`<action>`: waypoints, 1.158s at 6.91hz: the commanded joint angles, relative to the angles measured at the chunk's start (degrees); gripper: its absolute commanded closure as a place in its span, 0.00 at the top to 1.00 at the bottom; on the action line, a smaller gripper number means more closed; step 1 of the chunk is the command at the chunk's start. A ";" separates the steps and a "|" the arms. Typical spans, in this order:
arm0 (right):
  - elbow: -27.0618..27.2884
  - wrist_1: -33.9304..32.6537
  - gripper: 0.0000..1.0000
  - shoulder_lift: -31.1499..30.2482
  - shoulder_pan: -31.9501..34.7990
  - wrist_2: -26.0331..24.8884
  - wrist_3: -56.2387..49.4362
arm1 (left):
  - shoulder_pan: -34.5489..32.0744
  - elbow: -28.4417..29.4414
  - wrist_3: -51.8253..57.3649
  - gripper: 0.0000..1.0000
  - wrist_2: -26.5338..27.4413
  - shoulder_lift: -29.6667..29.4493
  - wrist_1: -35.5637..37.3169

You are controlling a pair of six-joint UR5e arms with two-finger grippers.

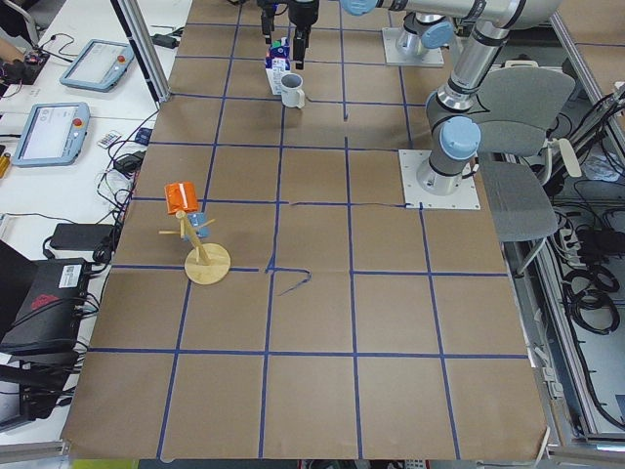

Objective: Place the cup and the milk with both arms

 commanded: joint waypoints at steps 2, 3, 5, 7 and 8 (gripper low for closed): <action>-2.96 12.81 1.00 -11.86 -11.77 -3.95 -17.88 | 0.17 0.00 0.00 1.00 0.09 0.24 0.00; 0.18 14.08 0.99 -16.79 -12.16 -4.12 -18.37 | 0.26 0.00 0.00 1.00 0.09 0.24 0.00; 8.79 4.59 1.00 -20.25 -12.16 -3.42 -18.64 | 0.26 0.00 0.00 1.00 0.01 0.24 0.00; 9.00 3.27 1.00 -21.31 -11.63 -3.78 -18.11 | 0.26 0.00 0.00 1.00 0.01 0.24 0.00; 9.61 3.81 1.00 -21.93 -11.63 -3.43 -17.94 | 0.26 0.00 0.00 1.00 0.09 0.24 0.00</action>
